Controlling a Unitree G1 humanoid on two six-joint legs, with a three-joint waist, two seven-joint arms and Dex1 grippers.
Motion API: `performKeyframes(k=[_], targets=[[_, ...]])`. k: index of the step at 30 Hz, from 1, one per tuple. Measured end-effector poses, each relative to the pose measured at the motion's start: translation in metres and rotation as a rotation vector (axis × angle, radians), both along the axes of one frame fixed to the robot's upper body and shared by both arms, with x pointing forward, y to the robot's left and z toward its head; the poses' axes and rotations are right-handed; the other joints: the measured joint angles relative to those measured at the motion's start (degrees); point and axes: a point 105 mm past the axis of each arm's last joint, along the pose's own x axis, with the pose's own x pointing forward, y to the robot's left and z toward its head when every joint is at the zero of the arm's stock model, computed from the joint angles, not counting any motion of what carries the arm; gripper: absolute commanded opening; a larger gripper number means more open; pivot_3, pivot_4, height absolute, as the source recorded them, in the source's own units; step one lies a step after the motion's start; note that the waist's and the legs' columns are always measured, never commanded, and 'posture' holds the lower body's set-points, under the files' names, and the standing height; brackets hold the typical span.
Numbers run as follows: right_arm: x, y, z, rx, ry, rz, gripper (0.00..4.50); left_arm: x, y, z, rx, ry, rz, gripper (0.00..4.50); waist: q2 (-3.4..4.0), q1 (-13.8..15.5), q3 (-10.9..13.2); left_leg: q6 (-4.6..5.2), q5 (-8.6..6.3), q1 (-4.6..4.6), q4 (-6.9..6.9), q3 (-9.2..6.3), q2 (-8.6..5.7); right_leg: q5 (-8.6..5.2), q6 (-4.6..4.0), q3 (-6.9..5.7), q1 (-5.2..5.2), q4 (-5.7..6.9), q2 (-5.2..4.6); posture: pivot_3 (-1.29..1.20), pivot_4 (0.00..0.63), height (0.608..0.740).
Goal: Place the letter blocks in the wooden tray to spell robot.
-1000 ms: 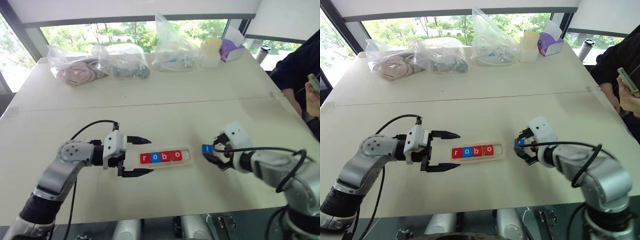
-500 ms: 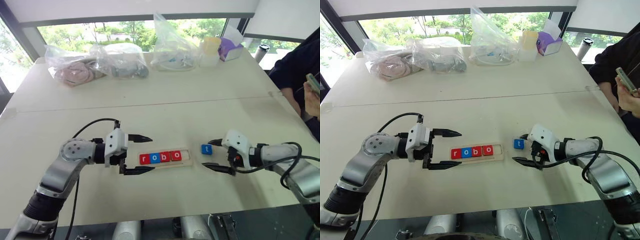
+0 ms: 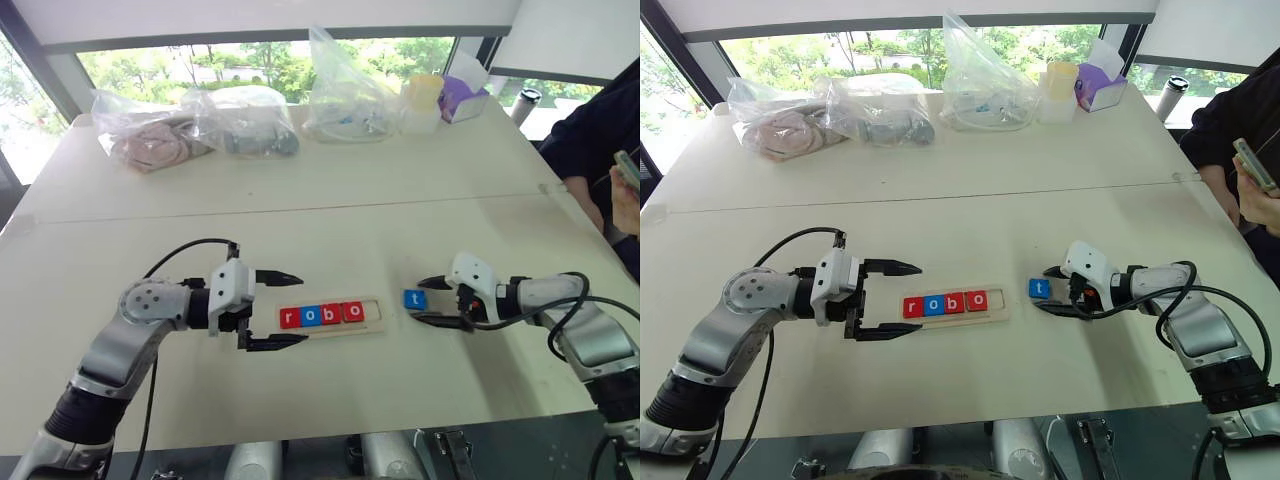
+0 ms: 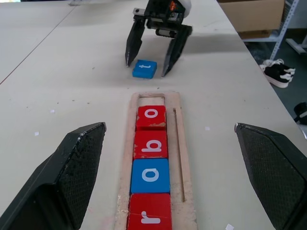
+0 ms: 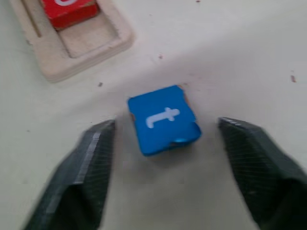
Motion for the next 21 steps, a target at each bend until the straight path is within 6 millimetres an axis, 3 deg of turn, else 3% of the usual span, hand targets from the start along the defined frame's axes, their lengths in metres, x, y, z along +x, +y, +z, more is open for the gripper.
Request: performKeyframes(k=[2, 5, 11, 21], targets=[[0.0, 0.003, 0.0, 0.001, -0.002, 0.018, 1.11, 0.0, 0.0, 0.0, 0.0, -0.001, 0.003, 4.5, 0.0, 0.0, 0.0, 0.0, 0.0, 0.0, 0.0, 0.0, 0.0, 0.02, 0.03, 0.0, 0.0, 0.0, 0.0, 0.0, 0.15, 0.74], [-0.002, 0.009, 0.003, -0.004, -0.014, 0.05, 1.11, 0.0, 0.001, 0.0, 0.002, -0.003, 0.009, 4.5, 0.0, -0.01, 0.0, 0.0, 0.0, 0.0, 0.0, 0.0, 0.0, 0.02, 0.03, 0.0, 0.0, 0.01, -0.01, 0.0, 0.15, 0.74], [-0.011, 0.041, 0.029, -0.006, -0.094, 0.22, 1.11, 0.0, 0.001, 0.0, 0.006, -0.005, 0.012, 4.5, 0.01, -0.01, 0.0, -0.01, 0.0, 0.02, 0.01, -0.02, 0.01, 0.02, 0.03, 0.0, 0.0, 0.04, 0.0, 0.0, 0.15, 0.74], [-0.015, 0.056, 0.016, -0.051, -0.045, 0.3, 1.11, 0.0, 0.001, 0.001, 0.005, -0.008, 0.015, 4.5, 0.01, -0.04, 0.0, -0.01, 0.0, -0.01, 0.19, -0.01, 0.0, 0.02, 0.02, 0.0, 0.02, 0.1, -0.02, 0.0, 0.15, 0.74]])
